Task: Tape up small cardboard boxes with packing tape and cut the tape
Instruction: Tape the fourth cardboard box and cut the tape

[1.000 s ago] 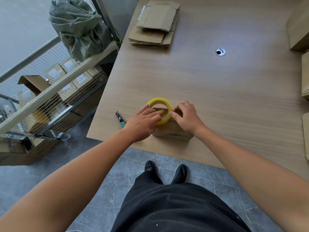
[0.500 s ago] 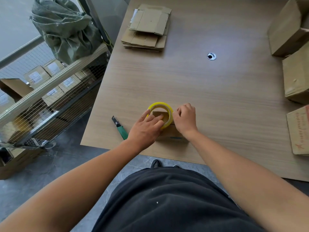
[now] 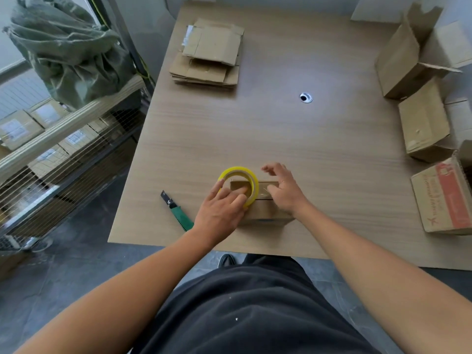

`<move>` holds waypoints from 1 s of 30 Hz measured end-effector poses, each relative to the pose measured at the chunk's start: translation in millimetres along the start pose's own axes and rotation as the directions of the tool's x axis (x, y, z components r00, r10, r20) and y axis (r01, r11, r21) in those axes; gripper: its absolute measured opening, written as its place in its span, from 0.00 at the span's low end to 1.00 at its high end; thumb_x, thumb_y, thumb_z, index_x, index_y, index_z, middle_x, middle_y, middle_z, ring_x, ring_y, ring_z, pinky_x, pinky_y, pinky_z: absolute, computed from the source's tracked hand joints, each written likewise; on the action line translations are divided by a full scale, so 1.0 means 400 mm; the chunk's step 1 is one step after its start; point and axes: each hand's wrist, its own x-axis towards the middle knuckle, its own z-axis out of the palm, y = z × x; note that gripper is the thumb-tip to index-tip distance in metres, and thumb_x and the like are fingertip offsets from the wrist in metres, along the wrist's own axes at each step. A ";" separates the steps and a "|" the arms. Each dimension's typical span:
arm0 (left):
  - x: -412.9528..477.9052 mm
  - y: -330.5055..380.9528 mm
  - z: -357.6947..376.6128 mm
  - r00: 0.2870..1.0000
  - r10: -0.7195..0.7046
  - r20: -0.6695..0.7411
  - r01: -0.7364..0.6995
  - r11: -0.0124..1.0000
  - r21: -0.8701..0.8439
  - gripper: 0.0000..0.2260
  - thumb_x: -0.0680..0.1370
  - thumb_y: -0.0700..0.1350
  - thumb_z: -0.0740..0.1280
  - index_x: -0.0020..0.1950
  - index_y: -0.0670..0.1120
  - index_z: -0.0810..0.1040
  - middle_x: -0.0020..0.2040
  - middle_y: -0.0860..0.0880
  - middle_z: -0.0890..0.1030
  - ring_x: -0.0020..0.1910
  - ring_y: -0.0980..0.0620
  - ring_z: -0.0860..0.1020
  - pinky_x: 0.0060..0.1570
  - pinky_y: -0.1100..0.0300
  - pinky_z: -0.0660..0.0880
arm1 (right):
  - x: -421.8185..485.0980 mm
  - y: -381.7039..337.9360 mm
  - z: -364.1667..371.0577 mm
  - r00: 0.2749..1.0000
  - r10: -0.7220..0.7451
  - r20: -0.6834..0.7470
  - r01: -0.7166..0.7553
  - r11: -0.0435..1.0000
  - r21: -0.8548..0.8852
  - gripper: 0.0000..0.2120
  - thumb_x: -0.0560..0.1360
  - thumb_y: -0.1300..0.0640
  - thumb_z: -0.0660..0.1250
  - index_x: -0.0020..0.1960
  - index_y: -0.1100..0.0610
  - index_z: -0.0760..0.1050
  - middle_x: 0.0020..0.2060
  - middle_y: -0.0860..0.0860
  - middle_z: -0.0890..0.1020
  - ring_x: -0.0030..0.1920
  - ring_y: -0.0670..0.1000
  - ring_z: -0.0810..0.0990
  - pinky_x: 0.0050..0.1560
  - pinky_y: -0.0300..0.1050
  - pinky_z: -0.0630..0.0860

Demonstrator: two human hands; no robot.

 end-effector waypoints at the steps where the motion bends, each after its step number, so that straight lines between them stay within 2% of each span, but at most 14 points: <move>1: 0.000 -0.002 0.001 1.000 -0.002 0.002 0.002 1.000 -0.003 0.09 0.79 0.50 0.68 0.55 0.46 0.78 0.66 0.53 0.80 0.59 0.46 0.77 0.77 0.47 0.57 | -0.006 0.009 -0.007 0.997 -0.035 0.066 0.036 0.999 -0.014 0.15 0.71 0.65 0.62 0.55 0.57 0.79 0.58 0.52 0.77 0.63 0.57 0.72 0.70 0.54 0.66; 4: 0.001 -0.005 0.001 1.000 -0.007 0.001 0.007 1.000 -0.021 0.09 0.79 0.50 0.69 0.53 0.46 0.78 0.64 0.53 0.81 0.58 0.45 0.77 0.77 0.47 0.57 | -0.015 0.033 -0.026 0.980 -0.114 0.163 0.125 0.990 -0.059 0.11 0.74 0.68 0.62 0.49 0.61 0.82 0.58 0.53 0.79 0.62 0.57 0.72 0.69 0.59 0.65; 5: 0.001 -0.005 -0.001 1.000 -0.006 0.000 0.006 0.999 -0.032 0.09 0.79 0.50 0.69 0.53 0.46 0.78 0.64 0.53 0.81 0.58 0.46 0.78 0.77 0.47 0.58 | -0.017 0.036 -0.030 0.974 -0.141 0.176 0.156 0.985 -0.075 0.11 0.74 0.67 0.62 0.50 0.62 0.82 0.58 0.53 0.80 0.60 0.57 0.73 0.68 0.60 0.66; 7: 0.001 -0.008 -0.005 1.000 0.004 0.014 -0.004 0.999 -0.048 0.09 0.79 0.51 0.68 0.53 0.46 0.78 0.65 0.53 0.81 0.58 0.46 0.78 0.77 0.47 0.58 | -0.019 0.032 -0.037 0.967 -0.145 0.210 0.166 0.982 -0.087 0.18 0.71 0.63 0.59 0.58 0.59 0.80 0.57 0.52 0.80 0.59 0.56 0.73 0.66 0.56 0.66; 9: 0.002 -0.013 -0.010 0.999 0.020 0.040 -0.018 0.999 -0.052 0.09 0.80 0.51 0.67 0.54 0.47 0.78 0.66 0.53 0.80 0.58 0.46 0.78 0.77 0.46 0.58 | -0.017 0.025 -0.040 0.968 -0.140 0.210 0.153 0.987 -0.049 0.23 0.69 0.64 0.58 0.61 0.56 0.79 0.58 0.51 0.80 0.60 0.55 0.73 0.66 0.54 0.65; 12: 0.005 -0.017 -0.014 0.998 0.028 0.057 -0.025 0.998 -0.061 0.09 0.80 0.51 0.67 0.54 0.47 0.77 0.67 0.52 0.80 0.59 0.46 0.77 0.77 0.46 0.57 | -0.017 0.025 -0.036 0.962 -0.198 0.186 0.205 0.978 -0.022 0.17 0.71 0.70 0.59 0.51 0.59 0.82 0.57 0.52 0.80 0.60 0.55 0.75 0.68 0.59 0.65; 14: 0.003 -0.020 -0.013 0.998 0.025 0.057 -0.021 0.997 -0.071 0.09 0.80 0.51 0.67 0.54 0.47 0.77 0.67 0.52 0.79 0.59 0.46 0.77 0.77 0.46 0.57 | -0.020 0.032 -0.038 0.958 -0.203 0.205 0.218 0.974 -0.055 0.13 0.72 0.67 0.58 0.46 0.59 0.82 0.58 0.53 0.80 0.60 0.56 0.75 0.67 0.59 0.66; 19: 0.001 -0.026 -0.008 0.997 0.017 0.070 -0.011 0.996 -0.086 0.11 0.81 0.52 0.66 0.58 0.47 0.77 0.66 0.53 0.80 0.59 0.46 0.77 0.77 0.46 0.57 | -0.023 0.059 -0.070 0.925 -0.248 0.288 0.286 0.953 -0.099 0.10 0.77 0.56 0.63 0.51 0.60 0.80 0.61 0.53 0.78 0.62 0.54 0.74 0.68 0.54 0.68; 23: 0.005 -0.028 -0.008 0.997 0.021 0.069 -0.014 0.996 -0.091 0.12 0.80 0.52 0.66 0.60 0.47 0.77 0.65 0.53 0.81 0.58 0.46 0.76 0.77 0.47 0.58 | -0.038 0.084 -0.087 0.912 -0.295 0.286 0.334 0.938 -0.097 0.11 0.77 0.51 0.68 0.53 0.58 0.79 0.63 0.51 0.78 0.64 0.51 0.74 0.68 0.51 0.69; 27: 0.011 -0.028 -0.016 0.993 0.025 0.113 -0.017 0.997 -0.073 0.13 0.81 0.53 0.65 0.61 0.48 0.76 0.64 0.53 0.81 0.58 0.46 0.76 0.78 0.47 0.56 | -0.044 0.088 -0.081 0.886 -0.377 0.269 0.416 0.904 -0.101 0.18 0.76 0.51 0.71 0.64 0.57 0.77 0.63 0.52 0.78 0.63 0.53 0.74 0.68 0.48 0.69; 30: 0.013 -0.027 -0.024 0.991 0.012 0.134 -0.002 0.997 -0.072 0.13 0.80 0.52 0.66 0.61 0.48 0.76 0.64 0.54 0.81 0.59 0.46 0.76 0.78 0.48 0.55 | -0.049 0.086 -0.064 0.868 -0.466 0.173 0.484 0.872 -0.079 0.10 0.76 0.58 0.72 0.57 0.57 0.82 0.61 0.53 0.79 0.62 0.50 0.75 0.66 0.48 0.67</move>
